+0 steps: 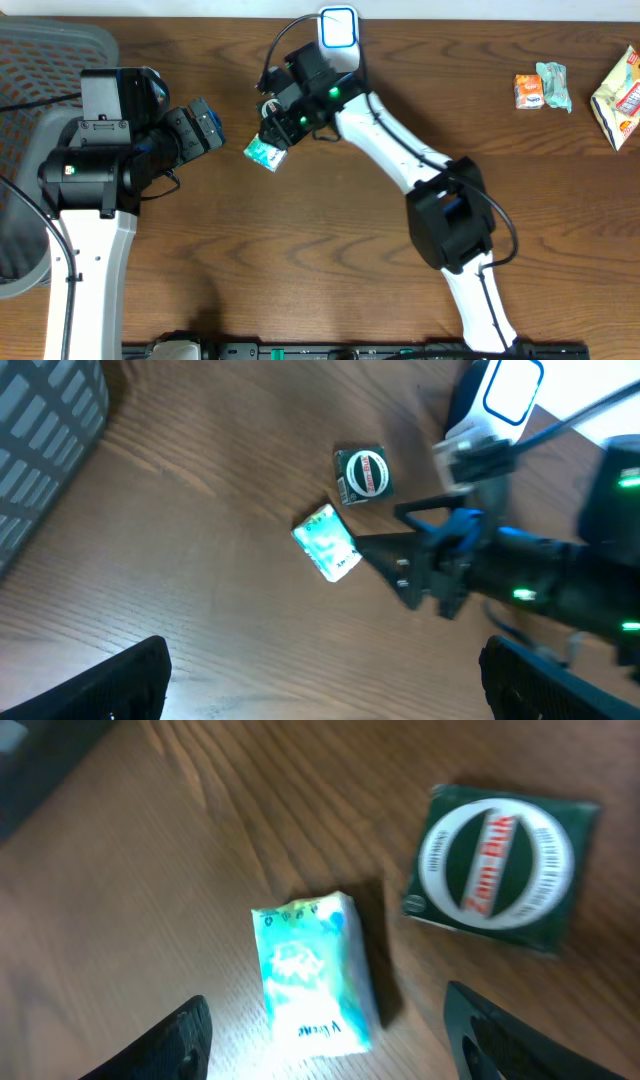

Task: Scan the item barcode
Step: 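Reach the right gripper to the teal tissue pack and grasp it, then lift the teal pack and hold it up to the scanner, then carry the teal pack to the far right and drop it, then reach the right gripper to the green Zam-Buk tin and grasp it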

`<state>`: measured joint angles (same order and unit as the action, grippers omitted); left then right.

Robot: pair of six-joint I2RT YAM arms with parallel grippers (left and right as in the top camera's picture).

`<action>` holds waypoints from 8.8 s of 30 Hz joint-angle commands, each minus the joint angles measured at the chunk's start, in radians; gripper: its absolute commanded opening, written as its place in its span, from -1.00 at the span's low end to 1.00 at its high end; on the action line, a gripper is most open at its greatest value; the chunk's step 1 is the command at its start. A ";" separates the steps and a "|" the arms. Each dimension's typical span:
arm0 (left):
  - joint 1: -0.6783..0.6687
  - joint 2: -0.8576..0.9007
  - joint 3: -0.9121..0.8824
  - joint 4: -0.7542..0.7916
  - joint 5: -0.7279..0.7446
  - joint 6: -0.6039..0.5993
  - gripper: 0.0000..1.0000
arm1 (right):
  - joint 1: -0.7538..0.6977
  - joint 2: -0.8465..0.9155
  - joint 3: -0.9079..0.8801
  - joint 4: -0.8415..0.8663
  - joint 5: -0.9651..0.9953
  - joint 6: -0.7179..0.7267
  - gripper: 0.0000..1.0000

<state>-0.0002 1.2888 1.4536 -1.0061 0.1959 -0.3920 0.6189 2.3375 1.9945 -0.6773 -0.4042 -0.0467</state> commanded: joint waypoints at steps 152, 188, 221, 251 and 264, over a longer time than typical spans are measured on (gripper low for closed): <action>0.005 0.000 0.003 -0.001 -0.006 0.006 0.96 | -0.253 -0.004 0.023 0.589 0.794 -0.500 -0.98; 0.005 0.000 0.003 0.000 -0.006 0.006 0.96 | -0.556 -0.077 0.022 0.010 -0.129 -0.035 0.75; 0.005 0.000 0.003 0.000 -0.006 0.006 0.96 | 0.017 0.213 0.022 0.365 0.385 0.047 0.56; 0.005 0.000 0.003 -0.001 -0.006 0.006 0.96 | 0.000 0.014 0.022 0.180 0.562 0.195 0.94; 0.005 0.000 0.003 0.000 -0.006 0.006 0.95 | 0.003 0.201 0.022 0.262 0.624 0.585 0.88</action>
<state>-0.0002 1.2888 1.4536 -1.0061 0.1959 -0.3920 0.6258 2.5198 2.0159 -0.4038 0.2184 0.4549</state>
